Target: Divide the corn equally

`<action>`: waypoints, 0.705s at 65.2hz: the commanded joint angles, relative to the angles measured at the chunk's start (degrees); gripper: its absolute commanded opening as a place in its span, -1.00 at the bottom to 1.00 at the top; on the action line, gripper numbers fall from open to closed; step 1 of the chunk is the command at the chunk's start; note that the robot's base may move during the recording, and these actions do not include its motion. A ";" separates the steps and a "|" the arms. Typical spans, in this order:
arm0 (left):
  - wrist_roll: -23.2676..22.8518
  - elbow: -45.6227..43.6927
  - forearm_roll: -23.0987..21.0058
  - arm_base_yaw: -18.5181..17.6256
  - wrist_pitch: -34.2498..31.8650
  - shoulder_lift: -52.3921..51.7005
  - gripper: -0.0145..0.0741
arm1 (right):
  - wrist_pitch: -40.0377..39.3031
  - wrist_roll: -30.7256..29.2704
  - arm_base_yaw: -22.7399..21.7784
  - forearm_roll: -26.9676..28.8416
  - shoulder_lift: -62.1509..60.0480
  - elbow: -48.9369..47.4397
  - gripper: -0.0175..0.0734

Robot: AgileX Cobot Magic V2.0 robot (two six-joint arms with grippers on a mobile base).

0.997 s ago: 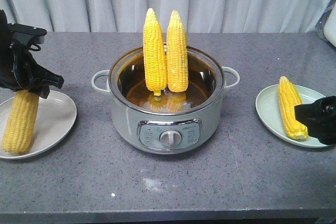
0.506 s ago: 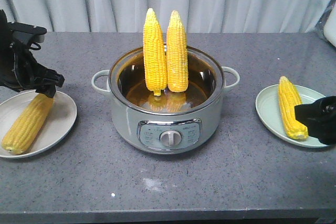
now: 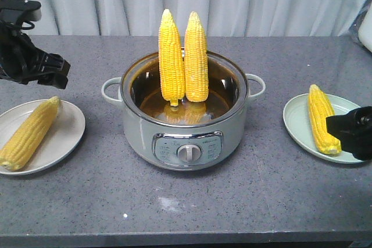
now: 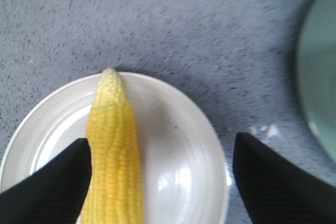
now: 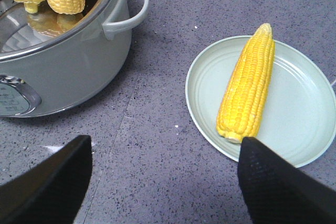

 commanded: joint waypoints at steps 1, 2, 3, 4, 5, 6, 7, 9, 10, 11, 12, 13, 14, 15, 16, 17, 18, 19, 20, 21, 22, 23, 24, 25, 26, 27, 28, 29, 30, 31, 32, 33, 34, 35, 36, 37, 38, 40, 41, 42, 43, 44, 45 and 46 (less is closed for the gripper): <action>2.51 -1.76 -4.81 -0.32 -1.85 -5.97 0.55 | -3.48 -0.41 -0.14 -0.16 -0.62 -1.34 0.62; 3.01 -1.72 -5.48 -0.32 -1.85 -6.43 0.55 | -3.48 -0.41 -0.14 -0.16 -0.62 -1.34 0.62; 3.58 -1.61 -6.18 -0.32 -1.85 -7.11 0.55 | -3.48 -0.41 -0.14 -0.16 -0.62 -1.34 0.62; 4.51 -1.46 -6.96 -0.32 -1.85 -7.62 0.55 | -3.48 -0.41 -0.14 -0.16 -0.62 -1.34 0.62; 5.12 -1.27 -7.70 -0.32 -1.85 -8.12 0.55 | -3.48 -0.41 -0.14 -0.16 -0.62 -1.34 0.62; 5.70 -1.02 -8.52 -0.32 -1.90 -8.64 0.55 | -3.48 -0.41 -0.14 -0.16 -0.62 -1.34 0.62; 6.27 -0.75 -9.84 -0.32 -1.97 -9.18 0.55 | -3.48 -0.41 -0.14 -0.16 -0.62 -1.34 0.62; 7.93 0.17 -12.06 -0.32 -2.20 -10.55 0.55 | -3.48 -0.41 -0.14 -0.16 -0.62 -1.34 0.62; 8.70 0.61 -12.96 -0.32 -2.34 -11.11 0.55 | -3.48 -0.41 -0.14 -0.16 -0.62 -1.34 0.62; 9.45 1.32 -13.86 -0.32 -2.46 -11.68 0.55 | -3.48 -0.41 -0.14 -0.16 -0.62 -1.34 0.62; 10.32 1.83 -14.69 -0.32 -2.61 -12.56 0.55 | -3.48 -0.41 -0.14 -0.16 -0.62 -1.34 0.62; 11.49 2.37 -15.56 -0.32 -2.88 -13.14 0.55 | -3.48 -0.41 -0.14 -0.16 -0.62 -1.34 0.62; 12.21 2.91 -16.43 -0.32 -3.02 -13.72 0.55 | -3.48 -0.41 -0.14 -0.16 -0.62 -1.34 0.62; 12.92 3.48 -17.27 -0.32 -3.15 -14.27 0.55 | -3.48 -0.41 -0.14 -0.16 -0.62 -1.34 0.62; 13.59 4.03 -18.47 -0.32 -3.28 -14.82 0.55 | -3.48 -0.41 -0.14 -0.16 -0.62 -1.34 0.62; 14.24 4.60 -19.25 -0.32 -3.39 -15.37 0.55 | -3.48 -0.41 -0.14 -0.16 -0.62 -1.34 0.62; 14.92 5.43 -20.00 -0.32 -3.39 -15.91 0.55 | -3.48 -0.41 -0.14 -0.16 -0.62 -1.34 0.62; 15.57 6.01 -20.75 -0.32 -3.39 -16.70 0.55 | -3.48 -0.41 -0.14 -0.16 -0.62 -1.34 0.62; 16.52 6.90 -21.81 -0.32 -3.39 -17.22 0.55 | -3.48 -0.41 -0.14 -0.16 -0.62 -1.34 0.62; 17.13 7.49 -22.51 -0.32 -3.44 -18.02 0.55 | -3.48 -0.41 -0.14 -0.16 -0.62 -1.34 0.62; 18.02 8.08 -23.21 -0.32 -3.44 -18.53 0.55 | -3.48 -0.41 -0.14 -0.16 -0.62 -1.34 0.62; 18.59 8.68 -23.94 -0.32 -3.51 -19.02 0.55 | -3.48 -0.41 -0.14 -0.16 -0.62 -1.34 0.62; 19.16 9.27 -24.59 -0.32 -3.50 -19.50 0.55 | -3.48 -0.41 -0.14 -0.16 -0.62 -1.34 0.62; 19.71 9.84 -25.60 -0.32 -3.50 -19.97 0.55 | -3.48 -0.41 -0.14 -0.16 -0.62 -1.34 0.62; 20.27 10.42 -26.21 -0.32 -3.50 -20.43 0.55 | -3.48 -0.41 -0.14 -0.16 -0.62 -1.34 0.62; 20.82 11.30 -26.82 -0.32 -3.50 -21.12 0.55 | -3.48 -0.41 -0.14 -0.16 -0.62 -1.34 0.62; 21.50 11.89 -27.62 -0.32 -3.50 -21.59 0.55 | -3.48 -0.41 -0.14 -0.16 -0.62 -1.34 0.62; 21.90 12.76 -28.09 -0.32 -3.50 -22.25 0.55 | -3.48 -0.41 -0.14 -0.16 -0.62 -1.34 0.62; 22.47 13.31 -28.58 -0.32 -3.50 -22.69 0.55 | -3.48 -0.41 -0.14 -0.16 -0.62 -1.34 0.62; 22.74 13.88 -28.95 -0.32 -3.44 -23.11 0.55 | -3.48 -0.41 -0.14 -0.16 -0.62 -1.34 0.62; 22.99 14.42 -29.24 -0.32 -3.44 -23.54 0.55 | -3.48 -0.41 -0.14 -0.16 -0.62 -1.34 0.62; 23.16 14.96 -29.52 -0.32 -3.44 -23.94 0.55 | -3.48 -0.41 -0.14 -0.16 -0.62 -1.34 0.62; 23.30 15.49 -29.95 -0.32 -3.44 -24.35 0.55 | -3.48 -0.41 -0.14 -0.16 -0.62 -1.34 0.62; 23.49 16.27 -30.25 -0.32 -3.44 -24.95 0.55 | -3.48 -0.41 -0.14 -0.16 -0.62 -1.34 0.62; 23.56 16.77 -30.41 -0.32 -3.50 -25.33 0.55 | -3.48 -0.41 -0.14 -0.16 -0.62 -1.34 0.62; 23.56 17.25 -30.41 -0.32 -3.50 -25.70 0.55 | -3.48 -0.41 -0.14 -0.16 -0.62 -1.34 0.62; 23.56 17.91 -30.41 -0.32 -3.50 -26.27 0.55 | -3.48 -0.41 -0.14 -0.16 -0.62 -1.34 0.62; 23.56 18.74 -30.30 -0.32 -3.50 -26.98 0.55 | -3.48 -0.41 -0.14 -0.16 -0.62 -1.34 0.62; 23.56 19.34 -30.29 -0.32 -3.50 -27.49 0.55 | -3.48 -0.41 -0.14 -0.16 -0.62 -1.34 0.62; 23.56 19.71 -30.29 -0.32 -3.50 -27.82 0.55 | -3.48 -0.41 -0.14 -0.16 -0.62 -1.34 0.62; 23.56 20.07 -30.29 -0.32 -3.50 -28.18 0.55 | -3.48 -0.41 -0.14 -0.16 -0.62 -1.34 0.62; 23.56 20.47 -30.29 -0.32 -3.50 -28.46 0.55 | -3.48 -0.41 -0.14 -0.16 -0.62 -1.34 0.62; 23.56 20.78 -30.29 -0.27 -3.50 -28.80 0.55 | -3.48 -0.41 -0.14 -0.16 -0.62 -1.34 0.62; 23.56 21.29 -30.29 -0.27 -3.50 -29.24 0.55 | -3.48 -0.41 -0.14 -0.16 -0.62 -1.34 0.62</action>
